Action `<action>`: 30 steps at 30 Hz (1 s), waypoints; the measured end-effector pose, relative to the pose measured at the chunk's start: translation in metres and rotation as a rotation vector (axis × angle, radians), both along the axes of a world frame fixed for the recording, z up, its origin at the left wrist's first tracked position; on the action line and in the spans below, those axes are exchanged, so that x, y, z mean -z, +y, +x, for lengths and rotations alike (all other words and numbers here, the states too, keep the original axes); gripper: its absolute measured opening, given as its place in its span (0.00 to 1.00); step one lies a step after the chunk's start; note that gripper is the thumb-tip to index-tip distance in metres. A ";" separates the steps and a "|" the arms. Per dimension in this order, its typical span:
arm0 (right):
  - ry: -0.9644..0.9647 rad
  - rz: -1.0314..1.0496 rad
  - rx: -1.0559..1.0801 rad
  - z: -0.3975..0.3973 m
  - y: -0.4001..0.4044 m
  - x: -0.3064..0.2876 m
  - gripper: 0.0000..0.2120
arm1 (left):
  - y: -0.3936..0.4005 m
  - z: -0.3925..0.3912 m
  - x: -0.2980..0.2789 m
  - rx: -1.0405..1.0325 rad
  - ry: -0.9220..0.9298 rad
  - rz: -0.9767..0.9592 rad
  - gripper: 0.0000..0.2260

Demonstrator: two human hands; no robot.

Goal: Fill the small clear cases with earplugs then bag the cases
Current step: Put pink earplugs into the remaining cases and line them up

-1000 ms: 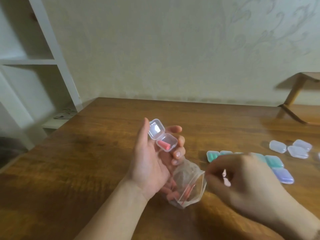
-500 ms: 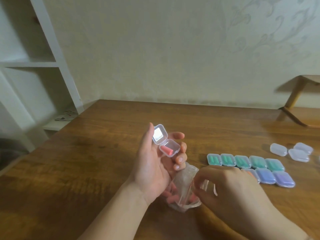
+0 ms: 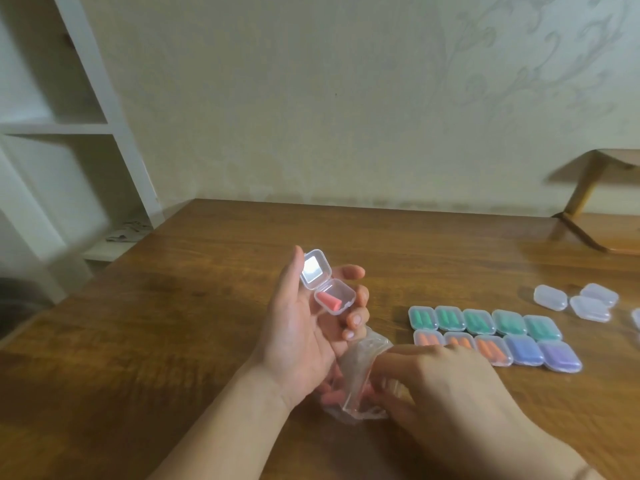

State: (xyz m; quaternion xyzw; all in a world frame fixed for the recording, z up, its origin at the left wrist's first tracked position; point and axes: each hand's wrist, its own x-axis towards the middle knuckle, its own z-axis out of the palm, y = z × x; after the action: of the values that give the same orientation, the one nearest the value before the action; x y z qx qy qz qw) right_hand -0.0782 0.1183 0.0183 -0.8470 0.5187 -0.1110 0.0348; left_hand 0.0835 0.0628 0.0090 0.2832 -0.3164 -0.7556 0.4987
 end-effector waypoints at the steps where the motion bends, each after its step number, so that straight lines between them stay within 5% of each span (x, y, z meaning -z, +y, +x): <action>1: -0.048 0.019 -0.010 -0.006 0.001 -0.007 0.12 | 0.000 0.001 0.000 0.004 -0.009 -0.006 0.30; 5: -0.622 0.154 -0.115 -0.030 -0.001 -0.032 0.08 | 0.005 0.003 0.001 0.102 -0.011 -0.069 0.30; 8: -0.969 -0.034 -0.062 -0.032 -0.004 -0.023 0.10 | 0.012 -0.003 0.001 0.213 -0.045 -0.133 0.29; 15: -0.683 -0.400 -0.007 -0.017 -0.009 -0.003 0.05 | 0.020 -0.017 0.005 0.320 -0.015 -0.132 0.28; 23: -0.631 -0.355 -0.094 -0.018 -0.010 0.004 0.08 | 0.021 -0.016 0.006 0.347 -0.014 -0.147 0.31; 30: -0.798 -0.322 -0.033 -0.018 -0.008 -0.005 0.06 | 0.016 -0.013 0.009 0.376 0.044 -0.124 0.31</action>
State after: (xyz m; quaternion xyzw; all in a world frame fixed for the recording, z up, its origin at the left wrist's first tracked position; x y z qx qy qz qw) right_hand -0.0964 0.1099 0.0231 -0.7406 0.4271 -0.5087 0.1020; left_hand 0.0707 0.0790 -0.0003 0.1710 -0.3988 -0.8205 0.3720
